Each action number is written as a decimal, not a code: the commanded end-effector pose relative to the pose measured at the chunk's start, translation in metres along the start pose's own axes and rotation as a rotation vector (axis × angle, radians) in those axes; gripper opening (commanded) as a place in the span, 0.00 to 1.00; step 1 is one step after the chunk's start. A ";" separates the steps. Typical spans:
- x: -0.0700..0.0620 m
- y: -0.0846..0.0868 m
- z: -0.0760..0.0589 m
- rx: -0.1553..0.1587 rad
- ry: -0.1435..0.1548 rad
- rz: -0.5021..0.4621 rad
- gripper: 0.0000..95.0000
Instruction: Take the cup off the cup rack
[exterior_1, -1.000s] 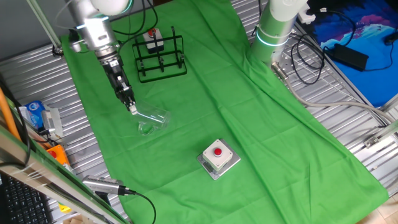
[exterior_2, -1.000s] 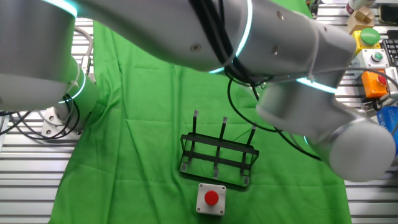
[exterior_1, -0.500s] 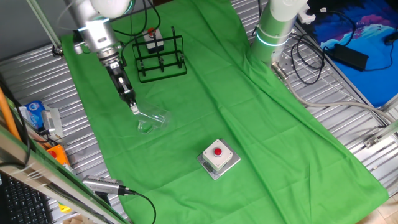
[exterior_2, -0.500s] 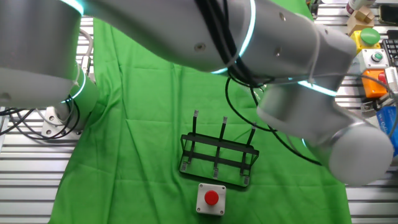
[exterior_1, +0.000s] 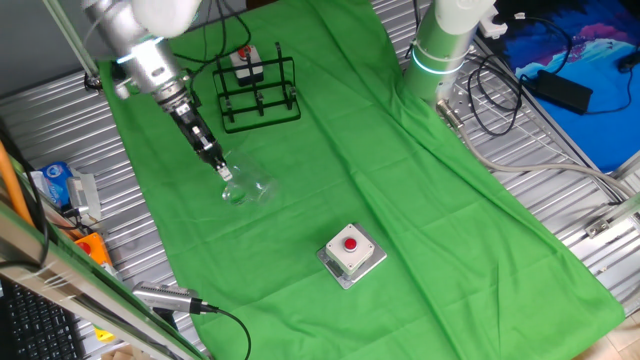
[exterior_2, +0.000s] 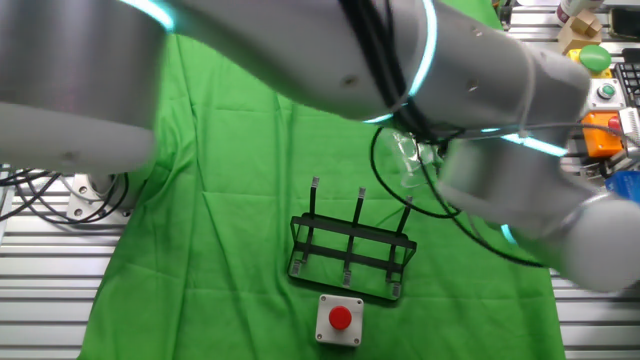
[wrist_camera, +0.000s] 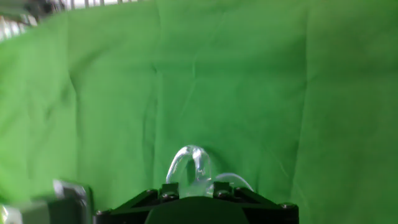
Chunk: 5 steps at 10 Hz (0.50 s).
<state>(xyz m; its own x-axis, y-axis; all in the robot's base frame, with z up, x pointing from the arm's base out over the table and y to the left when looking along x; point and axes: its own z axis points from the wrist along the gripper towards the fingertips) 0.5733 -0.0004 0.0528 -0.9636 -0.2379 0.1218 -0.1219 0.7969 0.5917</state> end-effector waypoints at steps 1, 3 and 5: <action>0.007 -0.005 0.000 0.199 0.127 -0.101 0.00; 0.008 0.001 -0.008 0.220 0.128 -0.053 0.00; 0.010 0.009 -0.020 0.267 0.106 -0.050 0.00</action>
<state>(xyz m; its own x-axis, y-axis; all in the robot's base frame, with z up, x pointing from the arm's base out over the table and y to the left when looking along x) 0.5669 -0.0049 0.0689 -0.8996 -0.3878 0.2009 -0.2859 0.8706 0.4004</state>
